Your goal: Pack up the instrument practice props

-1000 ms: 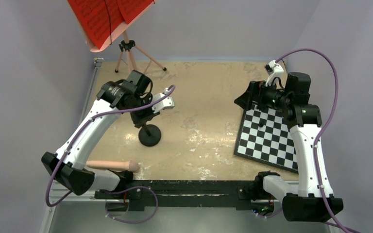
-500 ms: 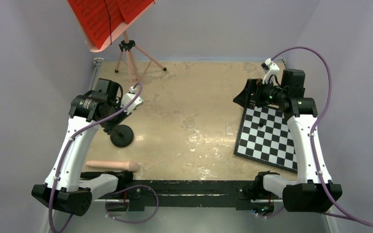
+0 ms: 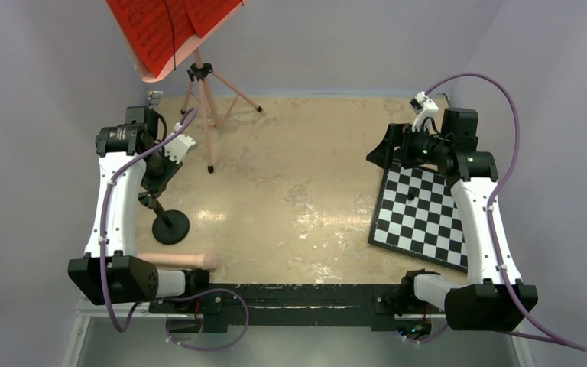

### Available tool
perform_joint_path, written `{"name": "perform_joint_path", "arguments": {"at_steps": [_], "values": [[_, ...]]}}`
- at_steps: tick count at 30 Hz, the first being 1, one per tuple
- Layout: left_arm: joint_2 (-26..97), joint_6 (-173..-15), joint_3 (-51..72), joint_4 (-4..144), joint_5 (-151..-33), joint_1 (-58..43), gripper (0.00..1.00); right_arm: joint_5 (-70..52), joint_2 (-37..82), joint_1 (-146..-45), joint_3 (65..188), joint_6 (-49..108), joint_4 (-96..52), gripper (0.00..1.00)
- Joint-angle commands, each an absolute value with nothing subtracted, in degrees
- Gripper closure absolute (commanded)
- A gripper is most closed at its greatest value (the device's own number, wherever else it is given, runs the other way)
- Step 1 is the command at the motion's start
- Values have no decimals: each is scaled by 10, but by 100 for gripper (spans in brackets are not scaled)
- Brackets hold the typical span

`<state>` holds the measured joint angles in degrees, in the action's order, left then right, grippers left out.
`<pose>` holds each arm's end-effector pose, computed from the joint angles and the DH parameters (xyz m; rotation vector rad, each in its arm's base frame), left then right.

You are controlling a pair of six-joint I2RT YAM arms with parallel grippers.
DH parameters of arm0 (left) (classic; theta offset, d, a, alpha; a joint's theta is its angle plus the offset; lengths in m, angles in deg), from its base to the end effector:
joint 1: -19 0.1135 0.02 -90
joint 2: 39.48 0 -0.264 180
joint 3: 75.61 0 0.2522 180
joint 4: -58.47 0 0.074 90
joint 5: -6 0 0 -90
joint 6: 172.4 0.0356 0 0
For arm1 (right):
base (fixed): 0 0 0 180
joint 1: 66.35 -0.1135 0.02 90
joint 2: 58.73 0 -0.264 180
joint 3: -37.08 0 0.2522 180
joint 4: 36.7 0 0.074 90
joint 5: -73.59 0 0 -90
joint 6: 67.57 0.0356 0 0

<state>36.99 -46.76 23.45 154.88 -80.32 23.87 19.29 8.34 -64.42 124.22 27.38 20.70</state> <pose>0.2206 0.0211 0.3619 0.7540 2.7899 0.2293 0.2364 0.0128 0.3808 -0.2124 2.1599 0.7179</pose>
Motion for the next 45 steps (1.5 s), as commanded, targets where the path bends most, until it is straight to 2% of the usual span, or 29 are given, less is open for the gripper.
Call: {"name": "perform_joint_path", "arguments": {"at_steps": [1,3,4,5,6,13,16,20,23,25,27,30,33,35,38,41,45], "values": [[371,-488,255,1545,-812,244,76,204,68,-642,1253,274,184,1],[370,-502,262,1538,-799,245,60,205,66,-642,1252,268,187,1],[367,-504,266,1535,-797,246,18,205,67,-642,1252,263,189,1],[362,-504,268,1529,-796,247,3,205,68,-642,1253,256,192,1],[353,-499,267,1523,-800,248,1,205,69,-642,1255,246,194,1],[232,-411,178,1447,-875,242,1,219,102,-642,1280,145,223,1],[164,-380,122,1414,-942,238,1,307,93,-657,1271,-47,267,4],[59,-320,35,1383,-1063,237,1,267,66,-727,1212,-309,368,2],[12,-281,-15,1382,-1148,235,0,228,66,-757,1177,-387,414,2],[7,-286,-19,1379,-1193,235,0,228,71,-766,1177,-378,420,2],[14,-360,-7,1313,-1192,234,1,239,76,-780,1190,-347,404,2],[32,-602,14,1167,-1057,242,3,240,85,-794,1215,-264,337,3],[38,-733,28,1051,-1027,247,7,233,104,-794,1261,-182,275,3],[42,-771,28,974,-1033,247,8,233,124,-794,1321,-143,268,3],[85,-804,32,948,-1044,248,12,237,166,-794,1391,-84,261,5],[94,-840,-26,858,-1100,243,19,251,196,-794,1430,-32,207,8],[132,-801,-76,784,-1006,117,22,259,242,-794,1482,9,170,10]]}}
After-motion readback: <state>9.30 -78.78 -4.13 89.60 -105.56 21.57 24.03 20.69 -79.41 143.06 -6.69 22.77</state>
